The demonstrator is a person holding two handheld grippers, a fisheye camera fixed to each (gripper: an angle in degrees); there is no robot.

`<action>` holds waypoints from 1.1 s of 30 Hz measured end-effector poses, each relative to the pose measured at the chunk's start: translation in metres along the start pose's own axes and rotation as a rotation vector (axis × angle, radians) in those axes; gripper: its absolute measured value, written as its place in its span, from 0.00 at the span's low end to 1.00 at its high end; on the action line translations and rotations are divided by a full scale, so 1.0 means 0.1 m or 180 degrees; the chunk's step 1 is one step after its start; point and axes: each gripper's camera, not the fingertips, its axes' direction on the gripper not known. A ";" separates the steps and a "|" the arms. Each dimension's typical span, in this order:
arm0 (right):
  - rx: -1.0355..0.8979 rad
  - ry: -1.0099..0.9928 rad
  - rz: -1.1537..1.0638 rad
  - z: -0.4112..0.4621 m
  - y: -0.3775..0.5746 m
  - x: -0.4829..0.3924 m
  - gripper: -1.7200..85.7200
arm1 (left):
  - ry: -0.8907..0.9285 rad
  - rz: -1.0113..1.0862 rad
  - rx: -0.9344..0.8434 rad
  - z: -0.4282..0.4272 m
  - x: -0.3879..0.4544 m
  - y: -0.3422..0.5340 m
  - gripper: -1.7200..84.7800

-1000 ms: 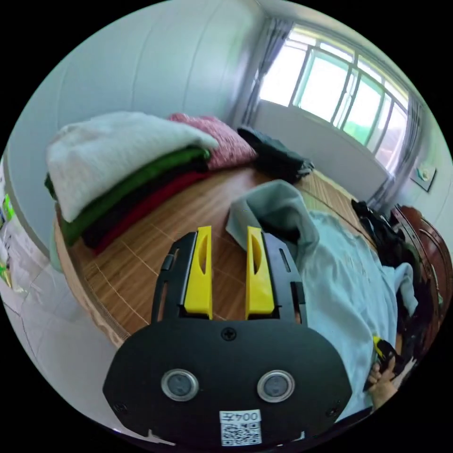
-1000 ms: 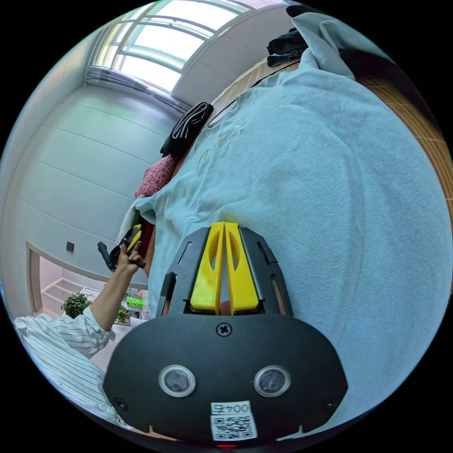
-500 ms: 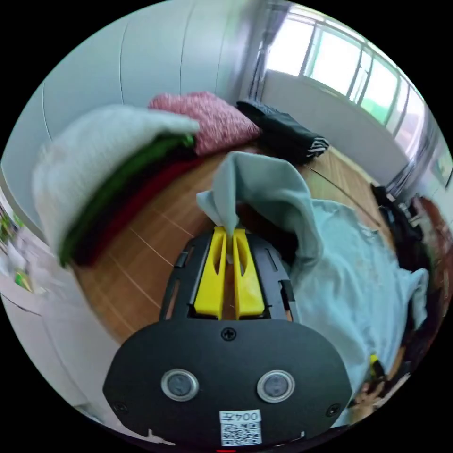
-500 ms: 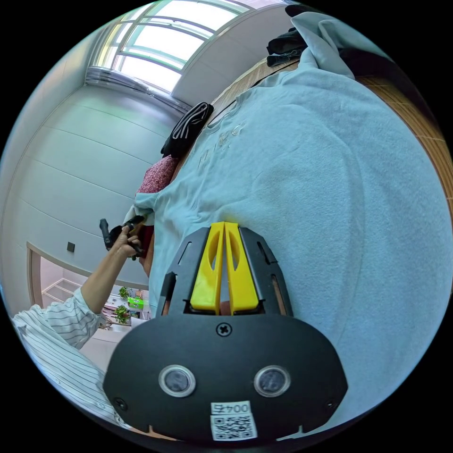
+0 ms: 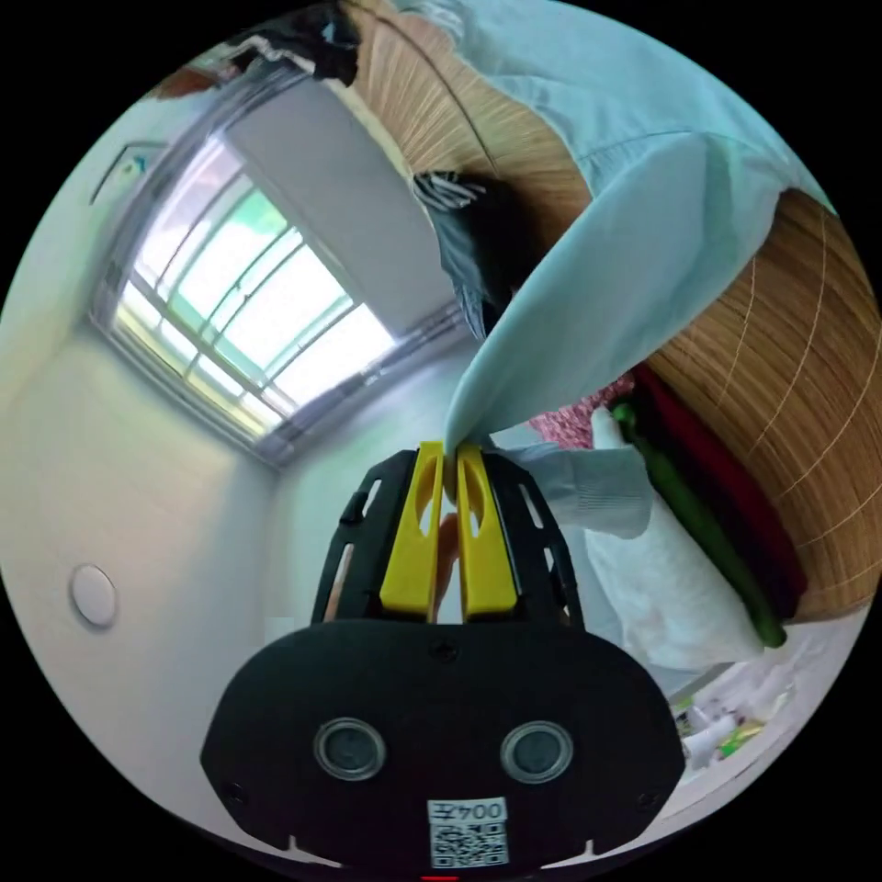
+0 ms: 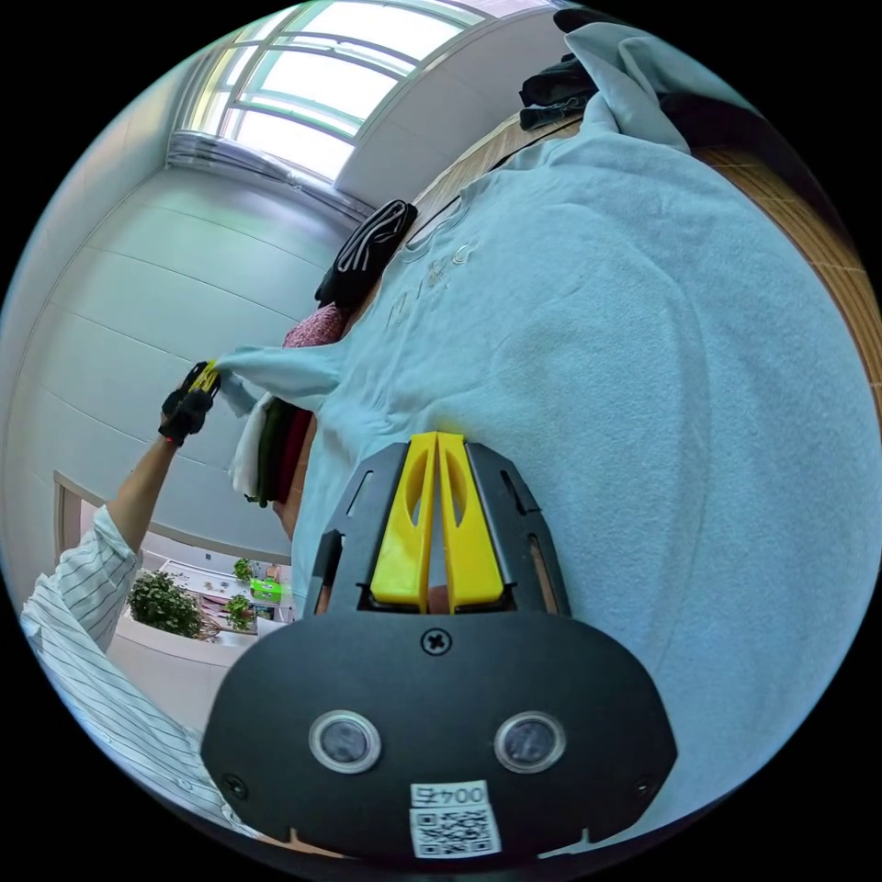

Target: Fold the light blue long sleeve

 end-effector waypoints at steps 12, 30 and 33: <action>0.0016 -0.0044 -0.0020 0.05 -0.03 -0.09 0.01 | -0.0110 0.0851 0.0773 -1.64 -0.87 -1.61 0.25; -0.0132 -0.0011 0.0093 0.35 -0.16 -0.47 0.01 | 0.4140 -0.3067 0.0857 -0.23 -1.46 0.59 0.24; -0.0375 0.0555 -0.0070 0.35 -0.19 -0.92 0.01 | 0.5589 -0.3942 0.0826 0.13 -0.53 1.43 0.20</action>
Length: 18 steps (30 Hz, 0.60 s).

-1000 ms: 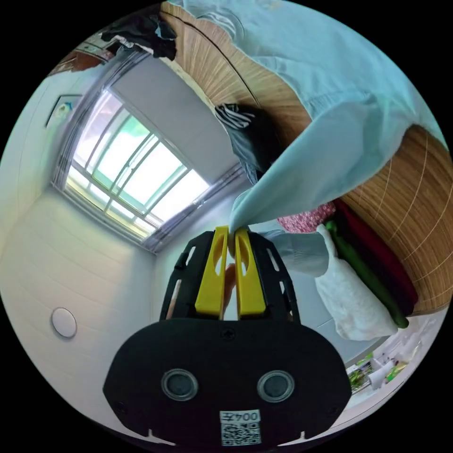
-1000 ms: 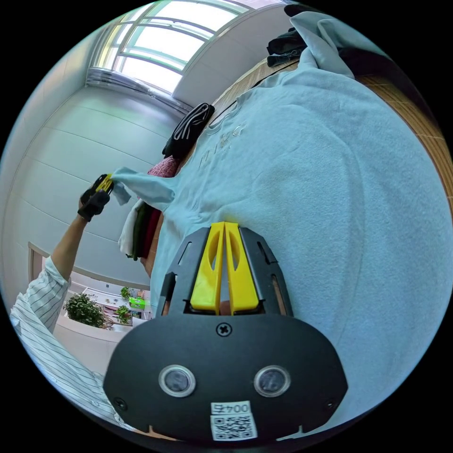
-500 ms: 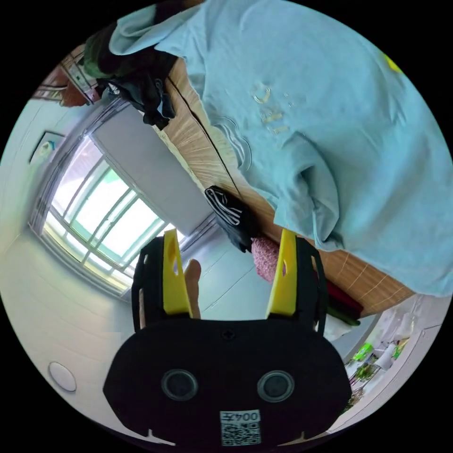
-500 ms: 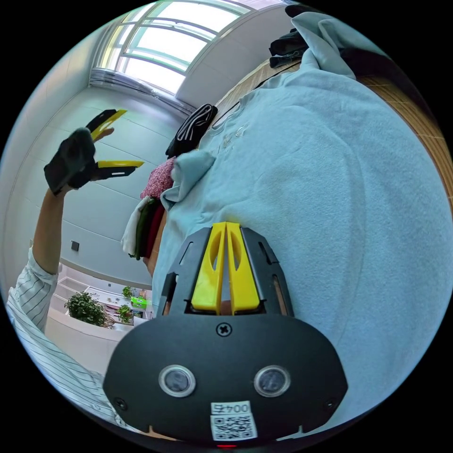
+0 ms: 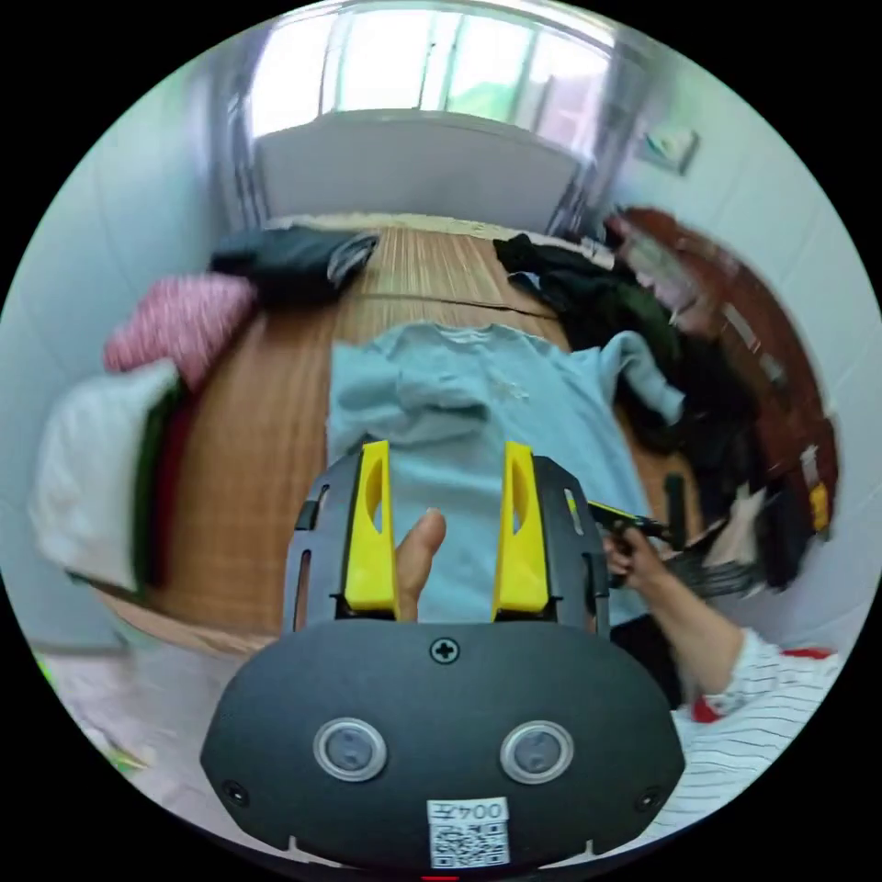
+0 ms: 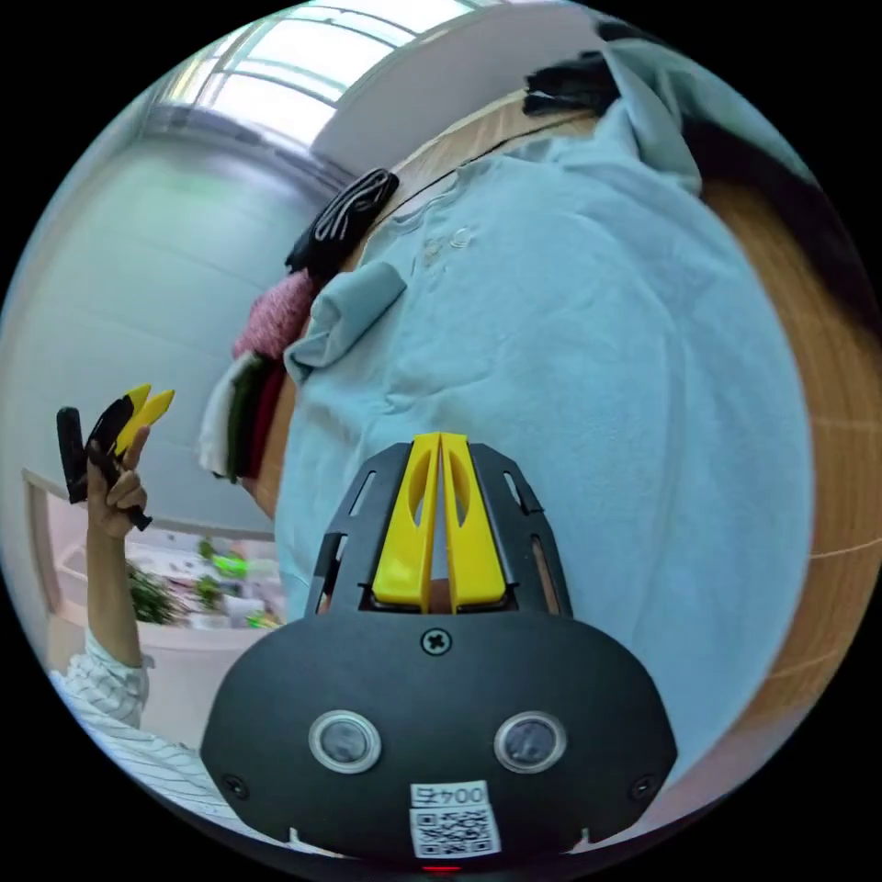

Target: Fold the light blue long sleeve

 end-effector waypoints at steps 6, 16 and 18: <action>-0.0335 0.1954 -0.1114 -0.03 0.43 -1.04 0.01 | 0.0956 -0.1346 0.0113 0.06 -1.20 1.75 0.14; -0.0320 0.2386 -0.1174 0.42 1.02 -1.16 0.01 | 0.0924 -0.1416 0.0060 -0.04 -1.17 2.57 0.12; -0.0336 0.2384 -0.1155 0.45 1.01 -1.17 0.01 | 0.0908 -0.1398 0.0144 -0.11 -1.15 2.55 0.11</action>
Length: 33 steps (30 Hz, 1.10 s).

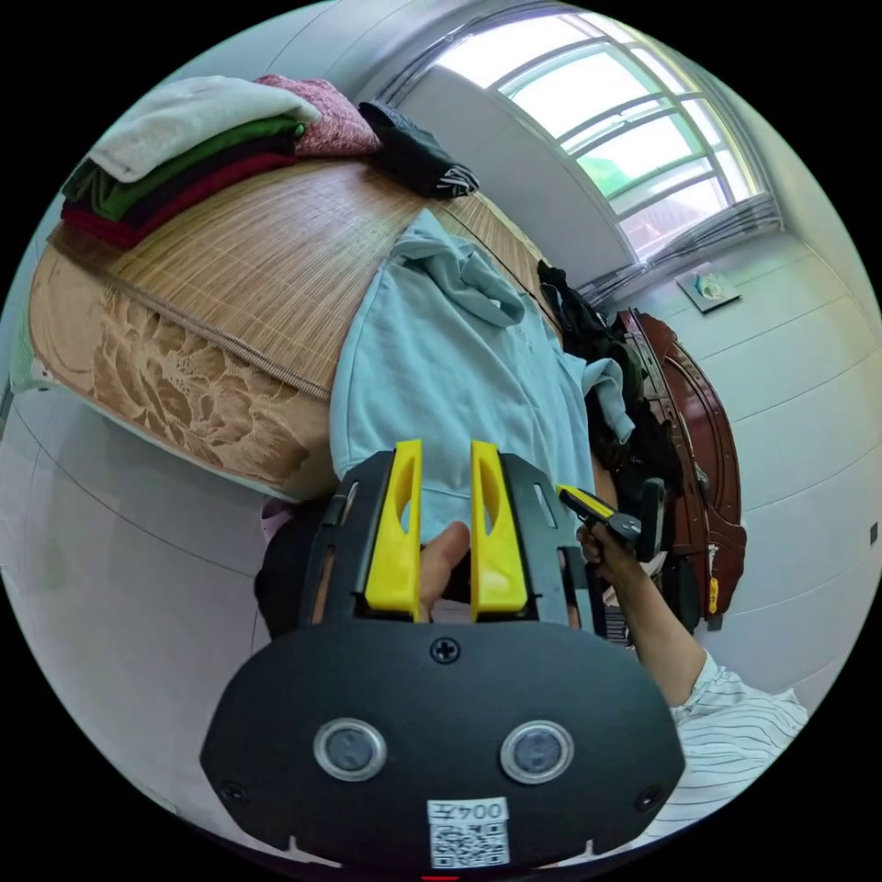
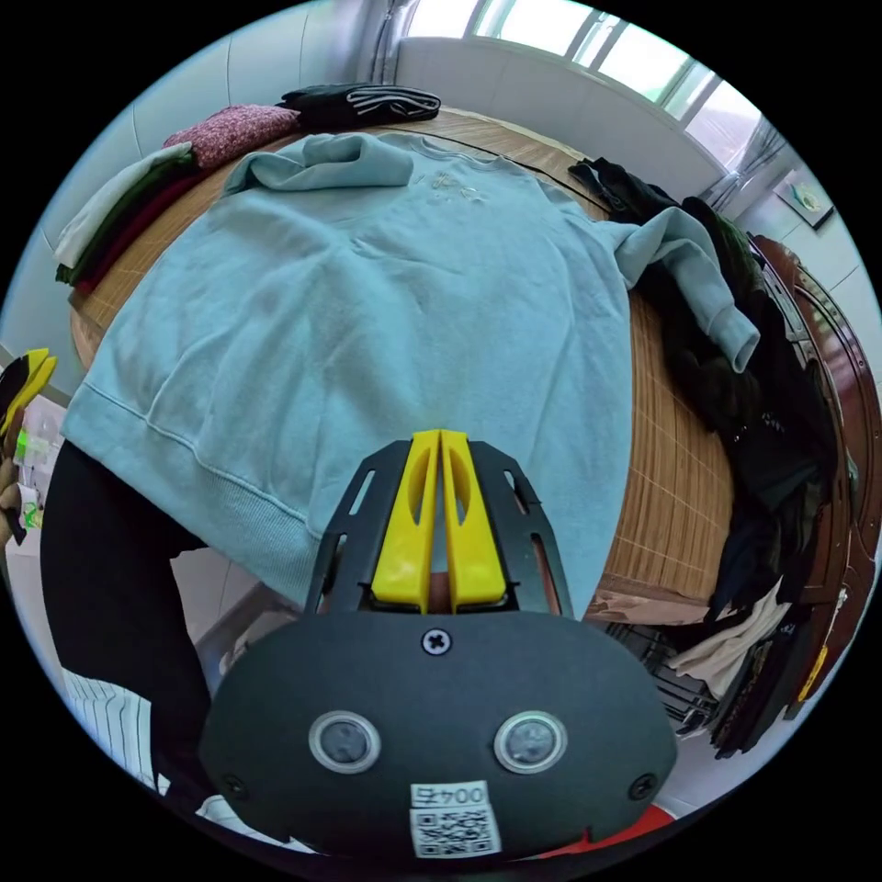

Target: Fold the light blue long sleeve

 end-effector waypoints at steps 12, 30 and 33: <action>0.0546 -0.0618 0.0457 0.08 0.27 0.23 0.01 | -0.0489 0.0339 0.0507 0.33 0.38 -0.78 0.03; 0.0793 -0.0767 0.0468 -0.22 -0.05 0.21 0.07 | -0.0481 0.0150 0.0293 0.09 0.03 -2.01 0.04; 0.1081 -0.0622 -0.0045 -0.54 -0.70 -0.08 0.14 | -0.0092 0.0279 0.0724 -0.21 0.17 -2.20 0.04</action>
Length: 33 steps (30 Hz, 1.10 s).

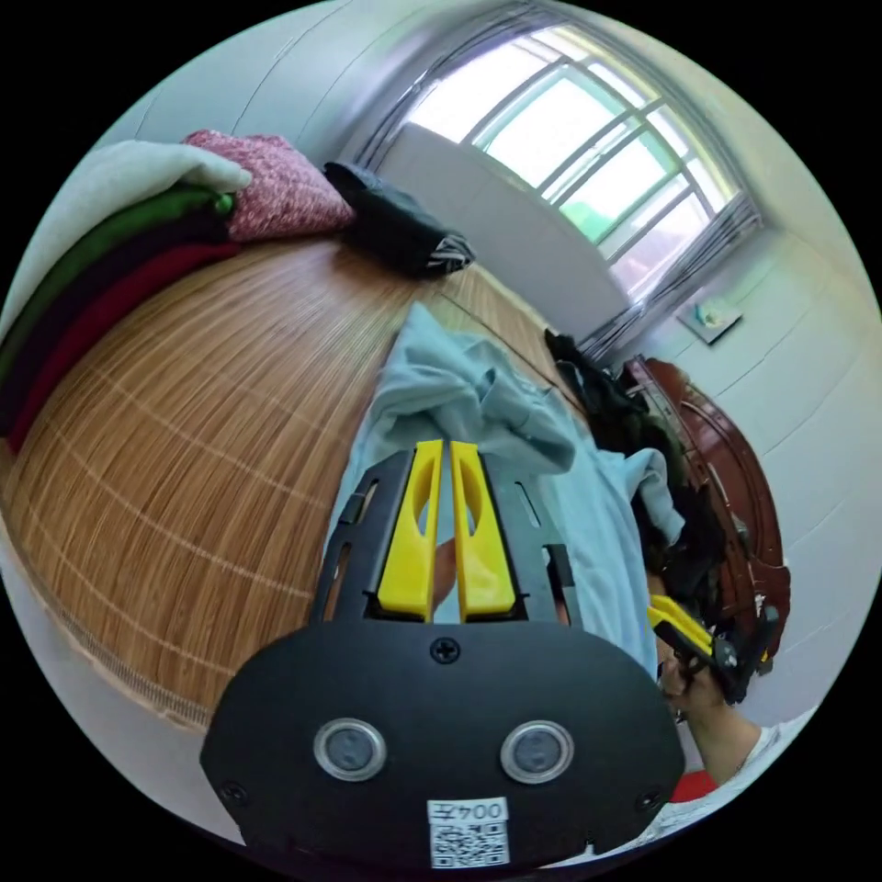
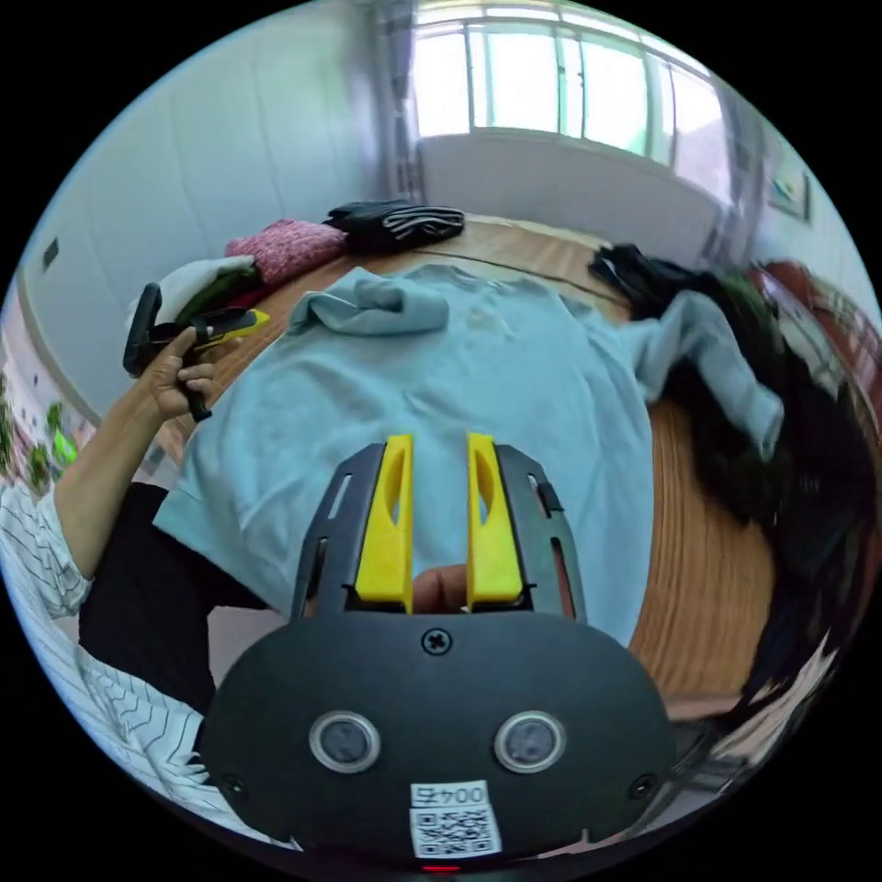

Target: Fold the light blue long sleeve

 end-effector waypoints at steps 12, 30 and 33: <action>-0.0725 0.0854 -0.2071 1.81 -2.71 -1.48 0.17 | 0.0778 -0.0995 0.0059 -0.01 -0.52 -0.52 0.04; 0.0251 -0.0014 0.2125 0.94 -0.53 1.49 0.10 | 0.1011 -0.1510 0.0036 -0.62 -0.50 -1.05 0.03; 0.0286 0.0180 0.2154 0.84 -0.10 1.38 0.11 | 0.1056 -0.1555 0.0063 -0.71 -0.47 -1.10 0.02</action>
